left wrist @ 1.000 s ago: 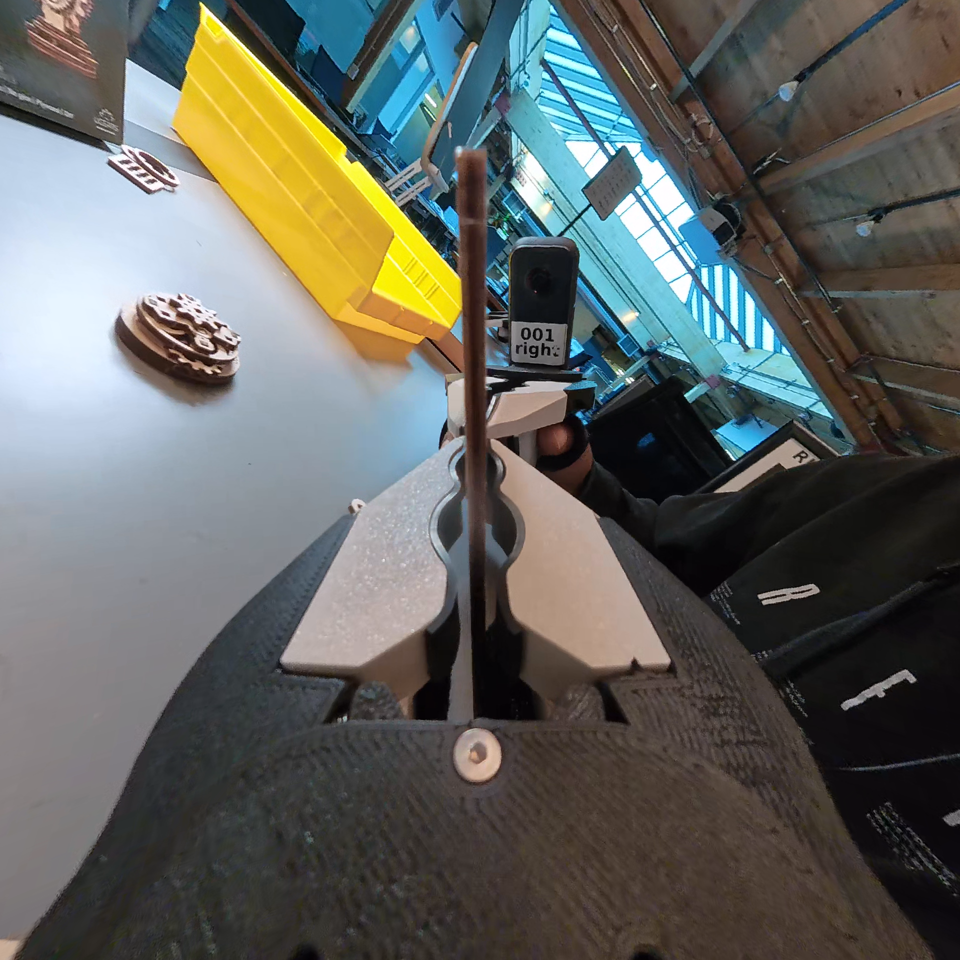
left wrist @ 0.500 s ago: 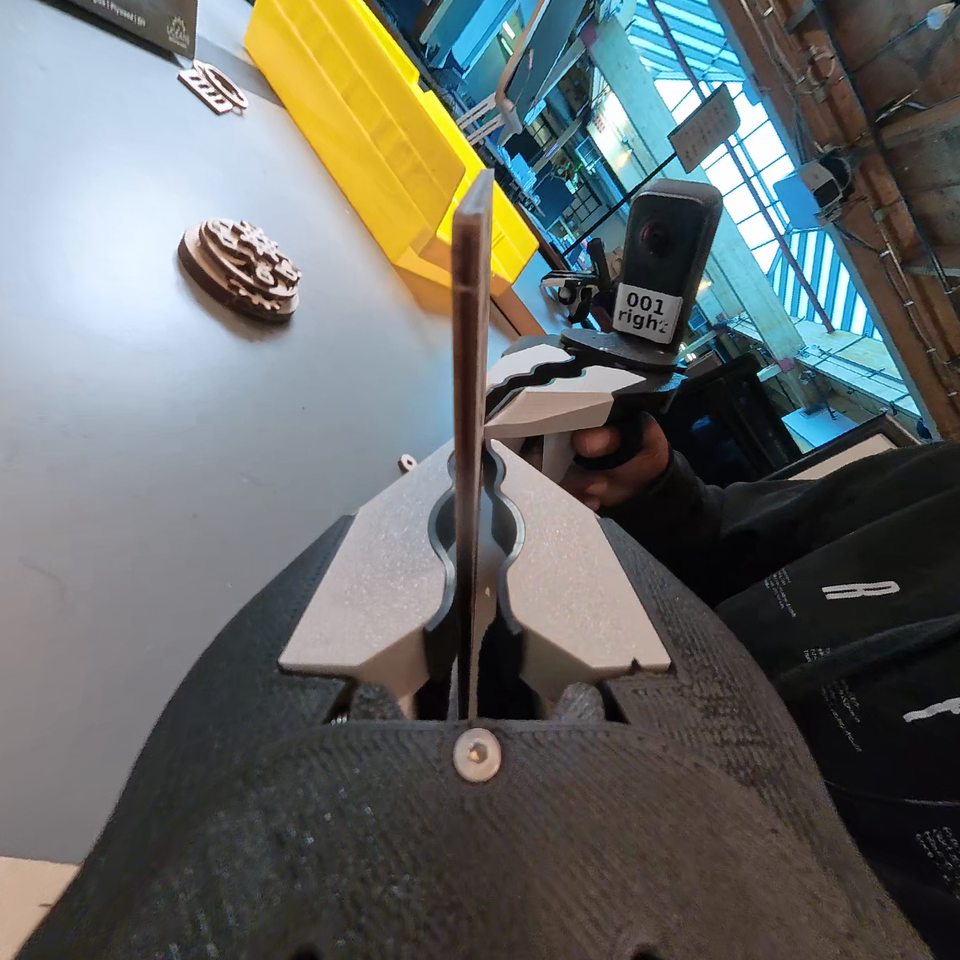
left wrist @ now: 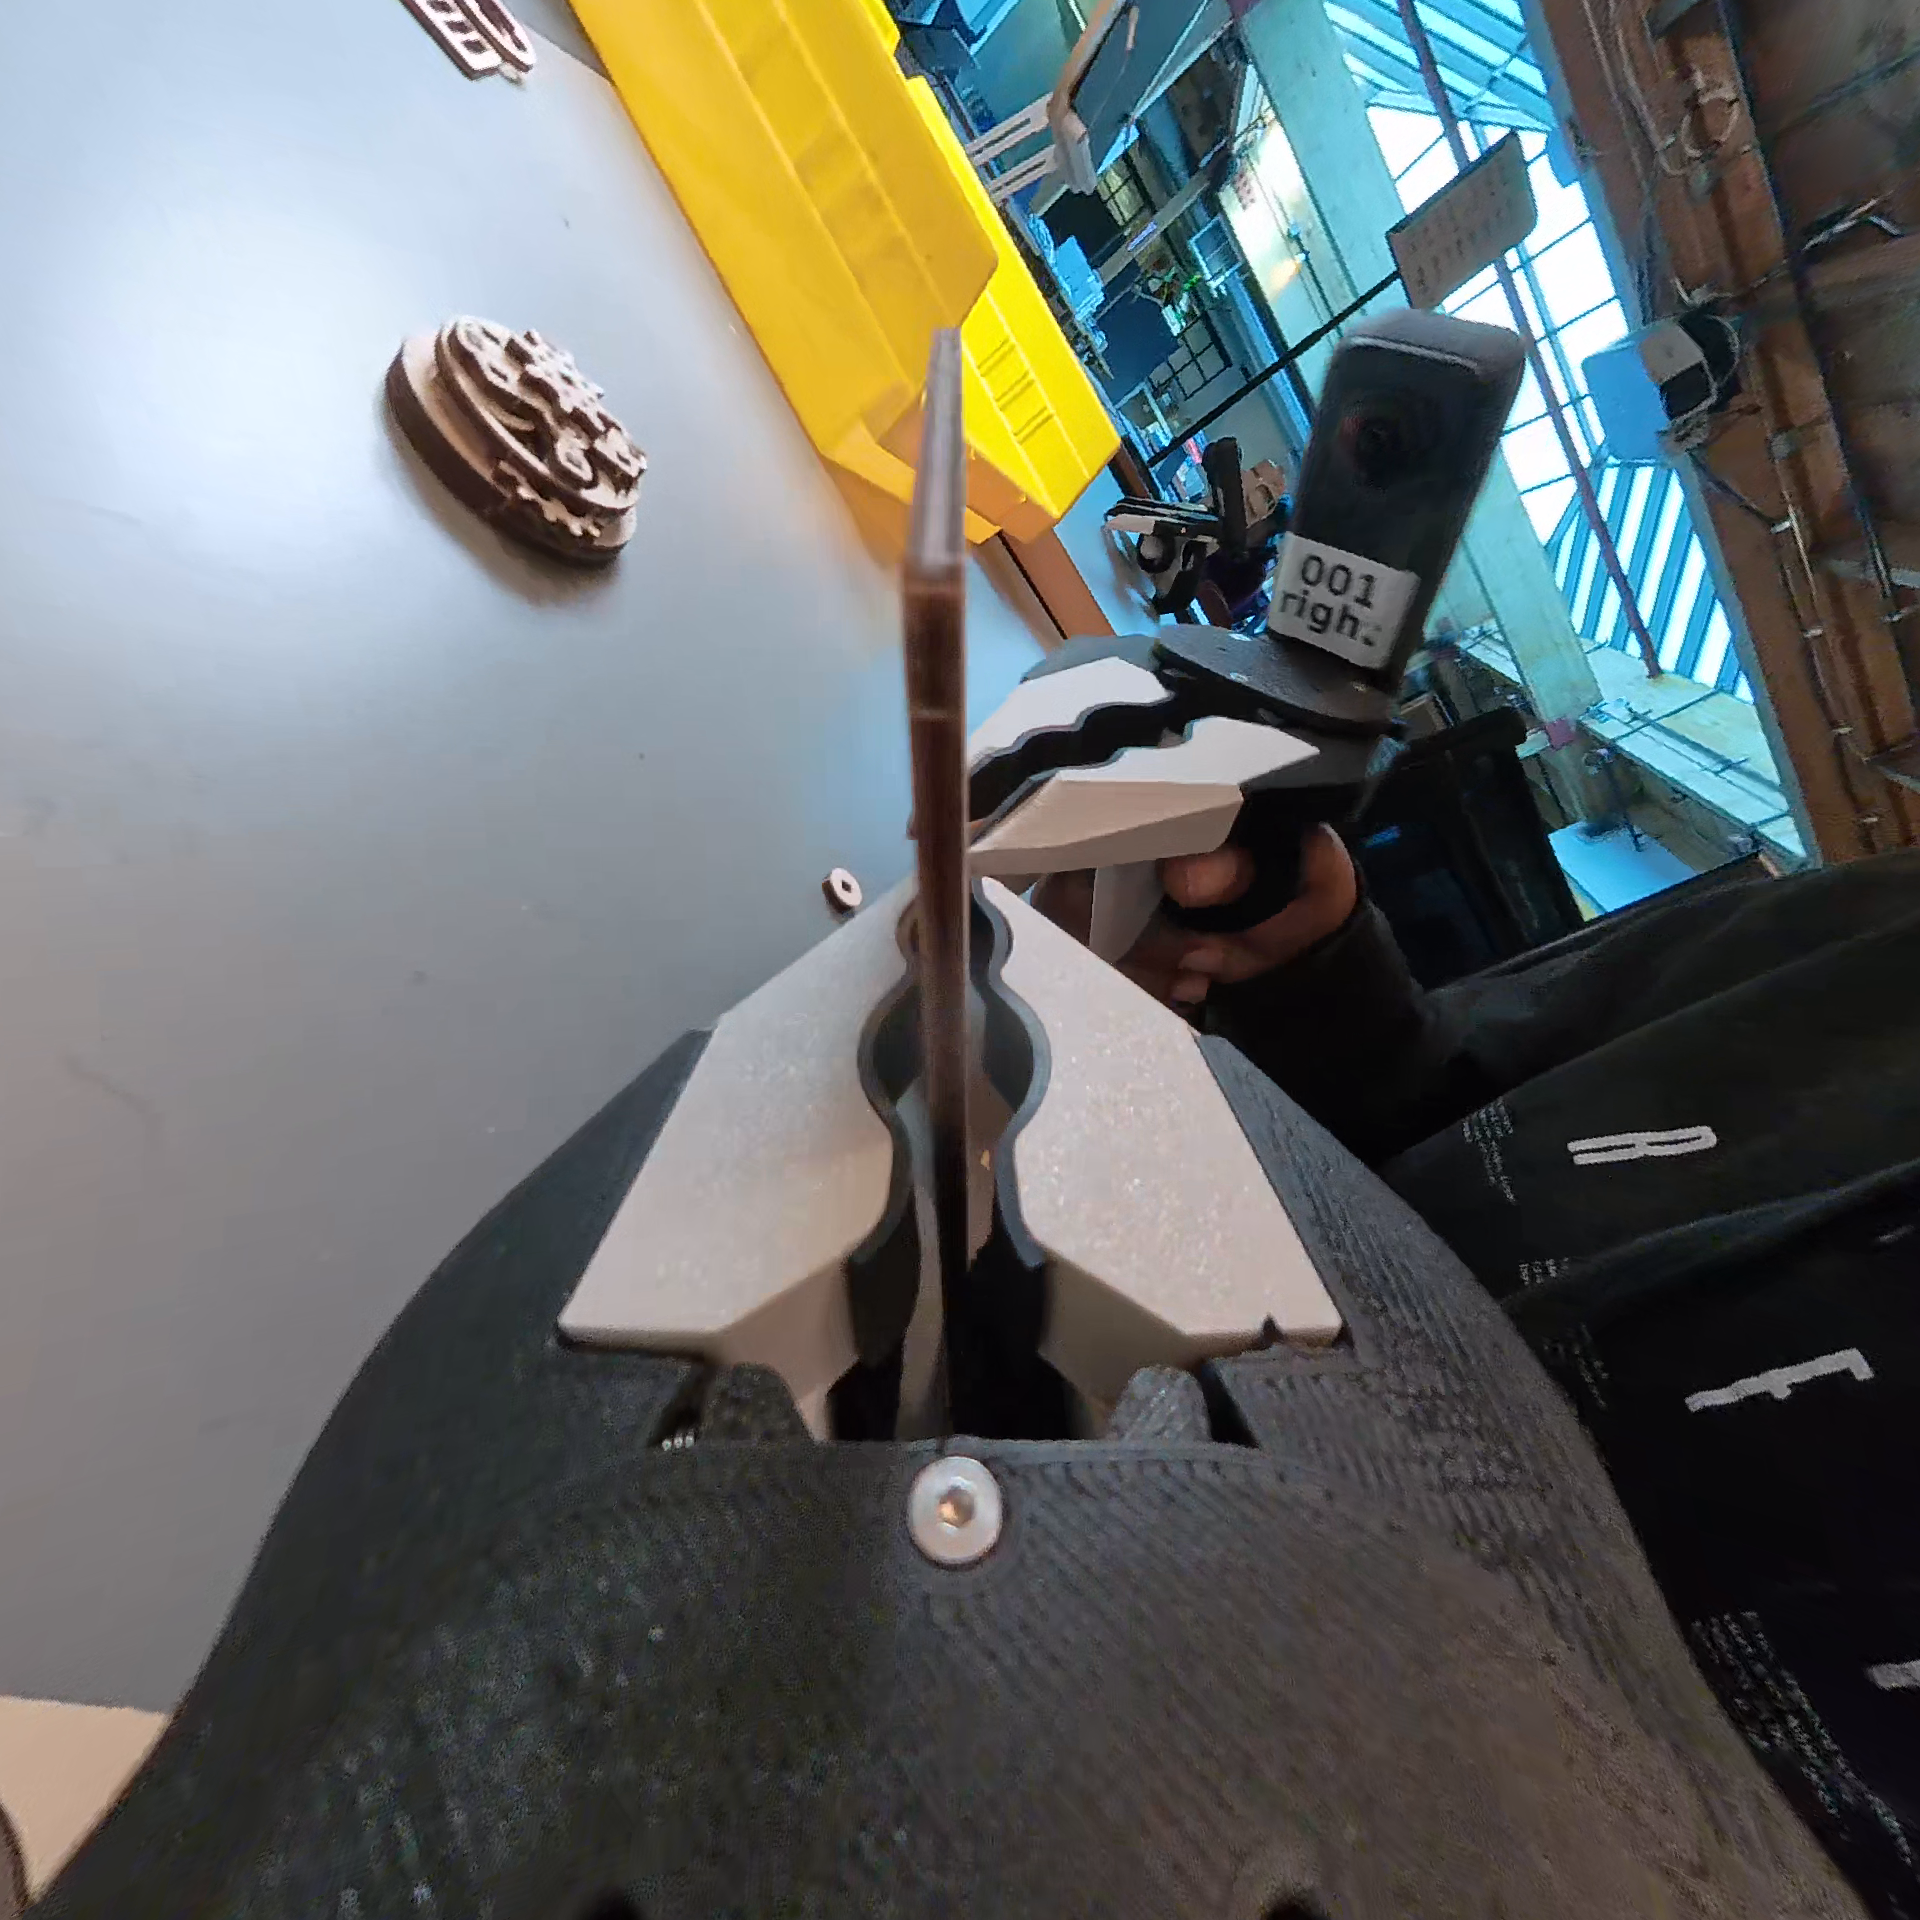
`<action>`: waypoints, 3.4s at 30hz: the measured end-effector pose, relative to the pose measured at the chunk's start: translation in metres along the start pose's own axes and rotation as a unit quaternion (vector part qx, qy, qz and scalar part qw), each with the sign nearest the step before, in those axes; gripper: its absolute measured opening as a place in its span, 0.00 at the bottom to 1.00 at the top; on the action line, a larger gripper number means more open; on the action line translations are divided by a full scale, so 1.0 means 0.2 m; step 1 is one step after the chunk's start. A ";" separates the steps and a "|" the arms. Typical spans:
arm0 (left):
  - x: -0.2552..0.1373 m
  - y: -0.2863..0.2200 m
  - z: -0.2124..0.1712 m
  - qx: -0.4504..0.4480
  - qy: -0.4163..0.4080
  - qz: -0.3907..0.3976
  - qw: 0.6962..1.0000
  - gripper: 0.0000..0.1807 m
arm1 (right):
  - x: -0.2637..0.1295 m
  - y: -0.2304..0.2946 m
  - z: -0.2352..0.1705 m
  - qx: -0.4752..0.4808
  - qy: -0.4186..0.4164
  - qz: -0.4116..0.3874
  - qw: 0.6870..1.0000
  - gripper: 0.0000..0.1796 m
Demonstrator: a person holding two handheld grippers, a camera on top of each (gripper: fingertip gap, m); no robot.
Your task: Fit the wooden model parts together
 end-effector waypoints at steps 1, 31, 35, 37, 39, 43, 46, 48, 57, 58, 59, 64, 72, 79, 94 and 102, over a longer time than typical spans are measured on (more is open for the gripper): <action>0.00 -0.01 0.00 0.009 0.000 -0.004 1.000 0.01 | 0.00 0.00 0.00 0.013 -0.004 0.020 1.000 0.07; 0.00 -0.01 0.00 0.005 -0.001 -0.003 1.000 0.01 | 0.01 0.00 0.00 -0.008 -0.022 0.043 0.999 0.04; 0.00 -0.04 -0.01 0.015 -0.003 -0.021 1.000 0.01 | -0.02 0.01 0.00 0.026 -0.028 0.111 0.993 0.03; -0.01 -0.05 -0.01 0.028 -0.002 -0.014 1.000 0.01 | -0.02 0.02 0.00 0.007 -0.020 0.105 0.994 0.03; -0.02 -0.04 -0.01 0.030 -0.002 -0.006 1.000 0.01 | 0.00 0.03 0.00 -0.015 -0.015 0.079 0.997 0.03; -0.02 -0.03 -0.01 0.026 -0.005 -0.001 1.000 0.02 | 0.00 0.04 0.00 -0.038 -0.016 0.032 0.999 0.03; -0.02 -0.02 0.00 0.025 -0.011 0.000 1.000 0.02 | 0.01 0.04 0.01 -0.055 -0.022 -0.001 0.998 0.03; -0.02 -0.01 0.01 0.024 -0.013 0.004 1.000 0.02 | 0.01 0.03 0.01 -0.078 -0.019 -0.026 0.996 0.04; -0.02 0.00 0.03 0.023 -0.028 0.015 0.999 0.02 | 0.02 0.04 0.03 -0.172 -0.012 -0.117 0.978 0.04; -0.02 0.00 0.03 0.025 -0.028 0.016 0.999 0.02 | 0.02 0.04 0.03 -0.176 -0.012 -0.121 0.977 0.04; -0.03 0.00 0.03 0.025 -0.028 0.016 0.999 0.02 | 0.02 0.04 0.03 -0.165 -0.014 -0.115 0.980 0.04; -0.04 -0.03 0.05 0.025 -0.033 -0.012 0.999 0.01 | 0.01 0.03 0.05 -0.075 -0.052 -0.023 0.996 0.04; -0.05 -0.12 0.07 0.061 -0.050 -0.049 0.996 0.01 | -0.03 0.08 0.11 0.020 -0.098 0.087 0.991 0.03; -0.05 -0.18 0.08 0.118 -0.057 -0.023 0.991 0.01 | -0.07 0.12 0.14 -0.013 -0.112 0.047 0.992 0.03; -0.03 -0.24 0.04 0.112 -0.036 -0.064 0.991 0.01 | -0.12 0.12 0.11 0.001 -0.087 0.131 0.987 0.09; -0.06 -0.26 0.03 0.115 -0.027 -0.092 0.989 0.01 | -0.12 0.19 0.11 0.002 -0.082 0.212 0.974 0.02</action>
Point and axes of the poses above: each gripper's, where its closed fingertips meet, x out along the fingers, z out of its top, y = z × x across the jaws, the point moved 3 cm from there along -x, back along the fingers, and after that the axes turned 4 degrees about -x, right-handed, at the moved point
